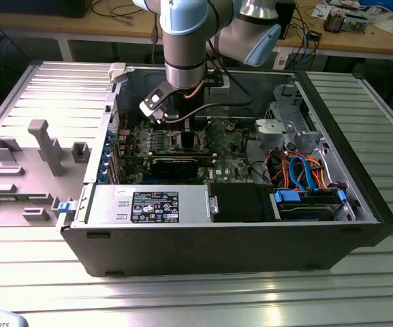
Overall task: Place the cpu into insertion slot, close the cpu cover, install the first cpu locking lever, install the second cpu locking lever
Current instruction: 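Place the cpu into insertion slot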
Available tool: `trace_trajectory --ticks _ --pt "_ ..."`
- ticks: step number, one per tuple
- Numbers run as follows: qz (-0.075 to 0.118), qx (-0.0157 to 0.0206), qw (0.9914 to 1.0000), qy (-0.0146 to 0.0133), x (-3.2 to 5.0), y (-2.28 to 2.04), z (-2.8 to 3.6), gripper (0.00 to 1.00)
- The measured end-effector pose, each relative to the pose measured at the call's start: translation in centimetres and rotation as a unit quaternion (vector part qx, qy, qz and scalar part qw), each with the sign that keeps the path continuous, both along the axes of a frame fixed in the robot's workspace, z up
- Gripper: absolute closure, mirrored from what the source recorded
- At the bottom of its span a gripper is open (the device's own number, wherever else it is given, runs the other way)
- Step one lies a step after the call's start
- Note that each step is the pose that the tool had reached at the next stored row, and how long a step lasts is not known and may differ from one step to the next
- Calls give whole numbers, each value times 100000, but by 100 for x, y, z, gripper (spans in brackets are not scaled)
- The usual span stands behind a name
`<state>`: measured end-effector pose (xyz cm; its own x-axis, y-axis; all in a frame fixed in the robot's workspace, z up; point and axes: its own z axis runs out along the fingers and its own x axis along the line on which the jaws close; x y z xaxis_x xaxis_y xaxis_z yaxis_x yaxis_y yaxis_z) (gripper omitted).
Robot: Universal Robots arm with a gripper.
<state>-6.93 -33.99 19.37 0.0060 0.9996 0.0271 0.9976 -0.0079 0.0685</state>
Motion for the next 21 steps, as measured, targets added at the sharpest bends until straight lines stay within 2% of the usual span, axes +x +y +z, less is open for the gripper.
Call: trace_trajectory --ticks 10,21 --pt "-3 10 100000 11 0 1 73 39" --pt "-2 13 100000 204 1 1 183 39"
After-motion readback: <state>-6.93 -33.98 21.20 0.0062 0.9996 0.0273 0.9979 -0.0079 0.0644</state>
